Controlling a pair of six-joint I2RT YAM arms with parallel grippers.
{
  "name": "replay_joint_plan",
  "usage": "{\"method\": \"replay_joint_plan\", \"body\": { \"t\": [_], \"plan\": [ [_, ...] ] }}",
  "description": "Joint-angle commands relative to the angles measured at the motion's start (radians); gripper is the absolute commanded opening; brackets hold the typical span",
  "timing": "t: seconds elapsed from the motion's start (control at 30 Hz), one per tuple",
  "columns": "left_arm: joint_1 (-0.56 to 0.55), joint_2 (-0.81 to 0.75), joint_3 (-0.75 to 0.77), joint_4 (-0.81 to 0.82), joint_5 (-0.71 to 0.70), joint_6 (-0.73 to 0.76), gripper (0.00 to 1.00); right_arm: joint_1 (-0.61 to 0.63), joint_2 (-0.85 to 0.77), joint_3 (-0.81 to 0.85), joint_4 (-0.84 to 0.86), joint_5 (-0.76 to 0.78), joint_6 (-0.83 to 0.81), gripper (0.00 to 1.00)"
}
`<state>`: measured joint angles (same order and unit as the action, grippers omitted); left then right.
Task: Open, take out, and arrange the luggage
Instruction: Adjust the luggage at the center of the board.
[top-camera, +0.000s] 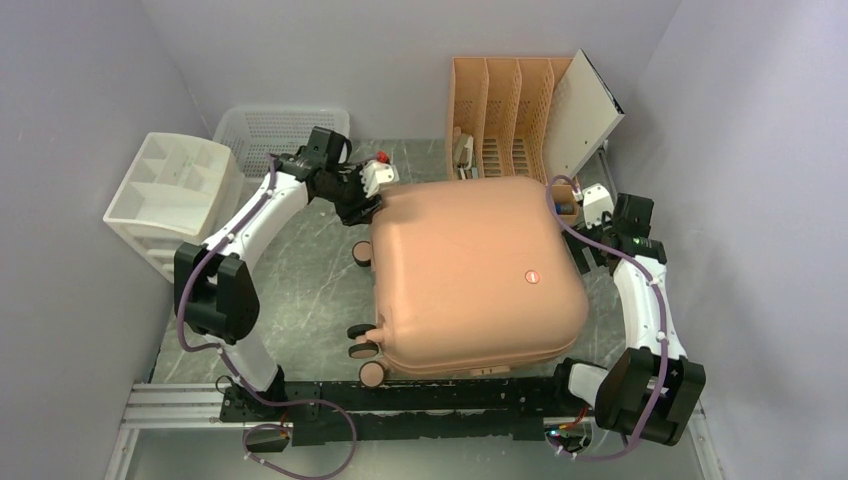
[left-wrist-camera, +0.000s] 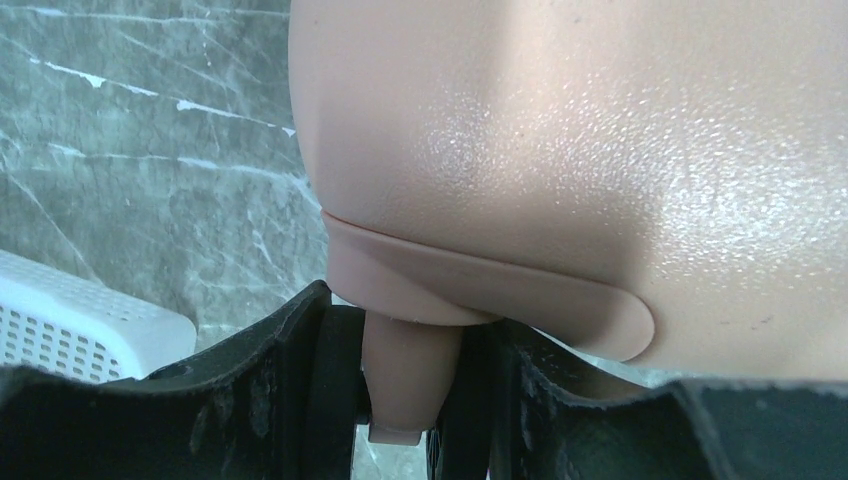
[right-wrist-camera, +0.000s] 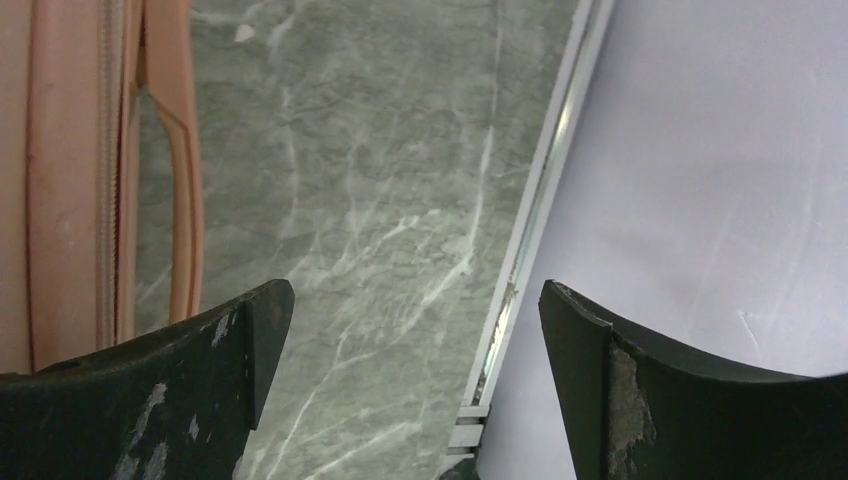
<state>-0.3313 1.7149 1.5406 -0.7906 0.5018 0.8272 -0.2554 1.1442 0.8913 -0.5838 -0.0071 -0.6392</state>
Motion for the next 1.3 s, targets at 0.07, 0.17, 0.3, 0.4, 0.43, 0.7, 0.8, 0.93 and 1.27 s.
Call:
{"method": "replay_joint_plan", "body": {
  "t": [0.07,0.17,0.3,0.4,0.43,0.7,0.8,0.93,1.27],
  "plan": [
    [0.092,-0.071,0.021,0.066,-0.202,-0.082,0.09,0.010,-0.039,0.037,-0.120,-0.177,-0.071,1.00],
    [0.102,-0.068,0.026,0.060,-0.199,-0.085,0.09,0.019,-0.043,0.033,-0.150,-0.225,-0.078,1.00],
    [0.114,-0.076,0.013,0.065,-0.196,-0.085,0.13,0.035,-0.043,0.031,-0.179,-0.268,-0.084,1.00],
    [0.124,-0.083,0.005,0.069,-0.192,-0.088,0.25,0.047,-0.044,0.035,-0.203,-0.295,-0.091,1.00],
    [0.127,-0.085,0.002,0.074,-0.187,-0.089,0.30,0.050,-0.044,0.035,-0.210,-0.302,-0.093,1.00],
    [0.137,-0.089,-0.010,0.074,-0.146,-0.121,0.75,0.079,-0.041,0.035,-0.247,-0.346,-0.109,1.00],
    [0.145,-0.107,-0.013,0.076,-0.120,-0.135,0.97,0.096,-0.045,0.037,-0.259,-0.359,-0.105,1.00],
    [0.162,-0.140,-0.004,0.066,-0.071,-0.159,0.97,0.133,-0.047,0.047,-0.268,-0.385,-0.089,1.00],
    [0.179,-0.291,-0.062,0.143,-0.013,-0.259,0.97,0.353,-0.063,0.042,-0.242,-0.342,0.022,1.00]
  ]
}}
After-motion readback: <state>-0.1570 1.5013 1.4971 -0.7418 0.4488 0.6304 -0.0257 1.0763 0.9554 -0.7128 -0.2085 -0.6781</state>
